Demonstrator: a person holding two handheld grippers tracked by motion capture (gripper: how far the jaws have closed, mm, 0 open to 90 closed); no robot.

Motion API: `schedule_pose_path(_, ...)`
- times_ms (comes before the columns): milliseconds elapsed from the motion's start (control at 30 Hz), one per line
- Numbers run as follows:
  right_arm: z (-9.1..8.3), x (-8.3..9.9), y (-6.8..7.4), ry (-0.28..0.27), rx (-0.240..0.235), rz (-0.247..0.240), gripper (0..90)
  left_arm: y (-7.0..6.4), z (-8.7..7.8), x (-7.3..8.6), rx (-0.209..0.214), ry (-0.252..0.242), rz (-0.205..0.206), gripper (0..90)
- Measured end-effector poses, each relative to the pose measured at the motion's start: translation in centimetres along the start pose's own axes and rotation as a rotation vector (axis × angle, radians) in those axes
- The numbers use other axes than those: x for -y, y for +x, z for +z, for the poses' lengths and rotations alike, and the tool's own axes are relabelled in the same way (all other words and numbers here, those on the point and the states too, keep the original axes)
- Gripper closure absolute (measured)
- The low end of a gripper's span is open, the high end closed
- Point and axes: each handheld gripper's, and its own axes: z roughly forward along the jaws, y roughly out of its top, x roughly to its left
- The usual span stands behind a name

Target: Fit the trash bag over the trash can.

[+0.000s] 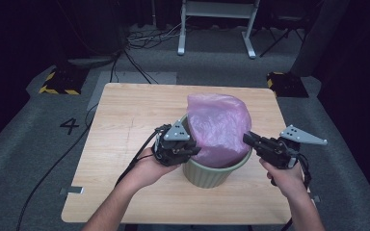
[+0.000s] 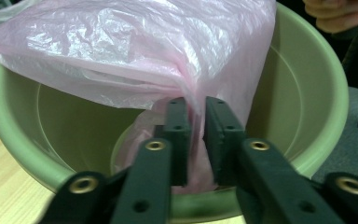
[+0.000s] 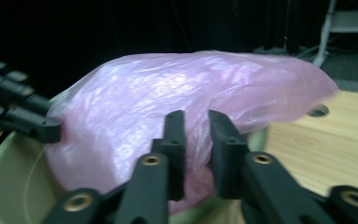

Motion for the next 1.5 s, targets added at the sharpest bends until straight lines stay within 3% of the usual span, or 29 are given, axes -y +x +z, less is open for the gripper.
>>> schedule_pose_path(167,0.4,0.1,0.9,0.031,-0.027,-0.076,85.9,0.4,-1.0,0.1,0.012,-0.026,-0.024,65.0)
schedule_pose_path(500,0.5,0.3,1.4,0.047,-0.052,-0.086,85.6,1.7,-2.6,-0.4,0.004,-0.106,-0.076,63.0)
schedule_pose_path(800,0.6,0.2,2.3,0.077,-0.096,-0.107,85.5,3.1,-1.6,-2.4,0.002,-0.15,-0.134,58.4)
schedule_pose_path(1267,0.3,0.5,3.2,0.089,-0.152,-0.125,84.4,4.7,1.3,-2.9,0.011,-0.108,-0.19,56.0)
schedule_pose_path(1333,0.2,0.5,3.2,0.087,-0.155,-0.125,84.4,4.6,1.7,-2.9,0.01,-0.098,-0.174,59.8)
schedule_pose_path(1400,0.3,0.6,3.2,0.09,-0.158,-0.125,84.3,4.4,1.7,-3.0,0.019,-0.11,-0.156,73.5)
schedule_pose_path(1467,0.5,0.7,3.2,0.094,-0.16,-0.128,84.1,4.0,1.8,-3.1,-0.033,-0.094,-0.128,85.2)
schedule_pose_path(1500,0.5,0.8,3.1,0.092,-0.16,-0.129,83.9,3.8,1.9,-3.1,-0.032,-0.089,-0.119,89.6)
